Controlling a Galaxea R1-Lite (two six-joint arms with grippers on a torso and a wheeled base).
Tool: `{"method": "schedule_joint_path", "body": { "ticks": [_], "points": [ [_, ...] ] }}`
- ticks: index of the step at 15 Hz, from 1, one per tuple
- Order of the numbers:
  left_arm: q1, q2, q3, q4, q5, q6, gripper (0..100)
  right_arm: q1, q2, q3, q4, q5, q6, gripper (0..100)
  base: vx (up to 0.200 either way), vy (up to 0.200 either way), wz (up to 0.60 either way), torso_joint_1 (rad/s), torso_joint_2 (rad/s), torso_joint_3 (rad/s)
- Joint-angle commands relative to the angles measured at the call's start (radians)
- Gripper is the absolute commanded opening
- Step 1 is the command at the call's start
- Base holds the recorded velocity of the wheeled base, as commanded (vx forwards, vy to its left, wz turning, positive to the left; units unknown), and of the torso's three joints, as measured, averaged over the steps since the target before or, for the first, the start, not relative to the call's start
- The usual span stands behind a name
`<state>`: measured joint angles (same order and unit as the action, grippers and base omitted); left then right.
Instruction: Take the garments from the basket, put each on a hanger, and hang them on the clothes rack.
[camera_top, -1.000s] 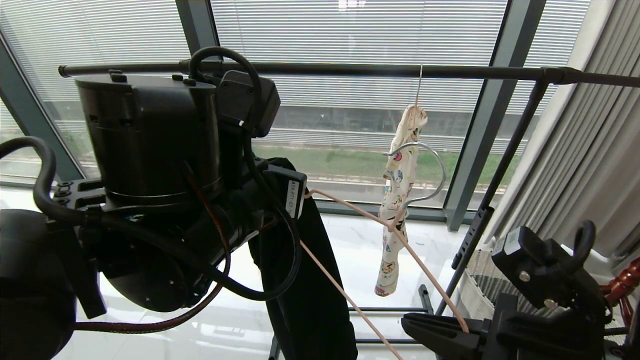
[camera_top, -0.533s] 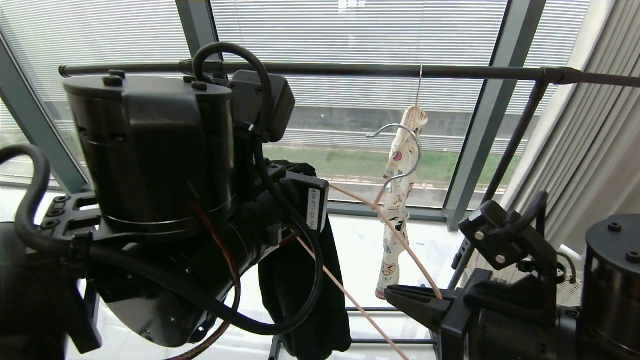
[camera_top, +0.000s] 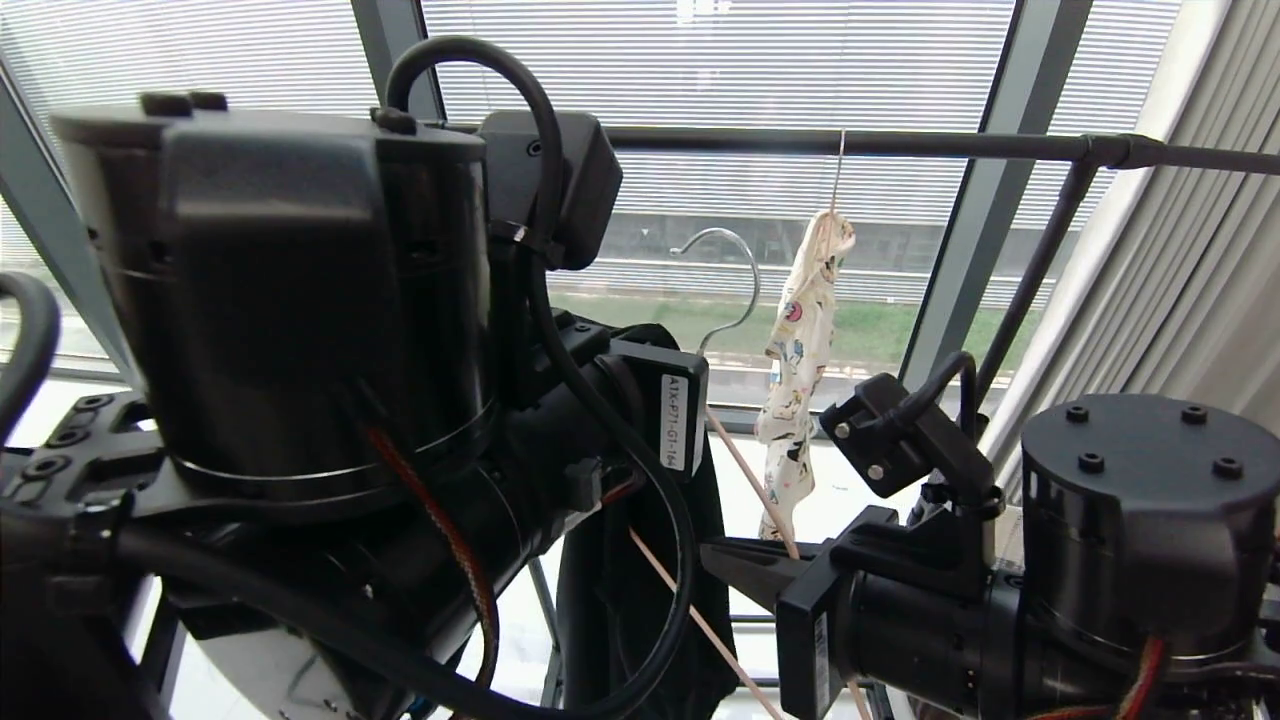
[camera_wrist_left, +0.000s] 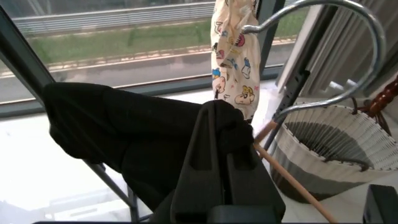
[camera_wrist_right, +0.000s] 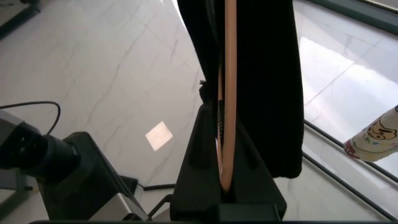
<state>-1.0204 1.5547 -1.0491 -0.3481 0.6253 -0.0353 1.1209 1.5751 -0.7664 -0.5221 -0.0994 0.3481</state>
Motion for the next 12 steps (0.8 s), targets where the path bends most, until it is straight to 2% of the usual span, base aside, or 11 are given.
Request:
{"method": "schedule_joint_path", "body": {
  "ticks": [1, 4, 8, 12],
  "points": [
    [-0.026, -0.010, -0.002, 0.004, 0.001, -0.003, 0, -0.003, 0.033, -0.002, -0.006, -0.002, 0.000, 0, 0.000, 0.000, 0.00, 0.000, 0.00, 0.000],
    [-0.052, -0.056, 0.031, 0.052, 0.001, -0.001, 0, -0.029, 0.031, -0.001, -0.007, -0.006, -0.001, 0, 0.000, 0.000, 0.00, 0.000, 0.00, 0.000],
    [-0.030, -0.114, 0.072, 0.058, 0.002, 0.008, 0, -0.061, 0.023, -0.001, -0.007, -0.008, -0.011, 0, 0.000, 0.000, 0.00, 0.000, 0.00, 0.000],
    [-0.030, -0.196, 0.218, 0.052, 0.001, 0.149, 0, -0.061, 0.016, -0.002, -0.007, -0.008, -0.017, 0, 0.000, 0.000, 0.00, 0.000, 0.00, 0.000]
  ]
}}
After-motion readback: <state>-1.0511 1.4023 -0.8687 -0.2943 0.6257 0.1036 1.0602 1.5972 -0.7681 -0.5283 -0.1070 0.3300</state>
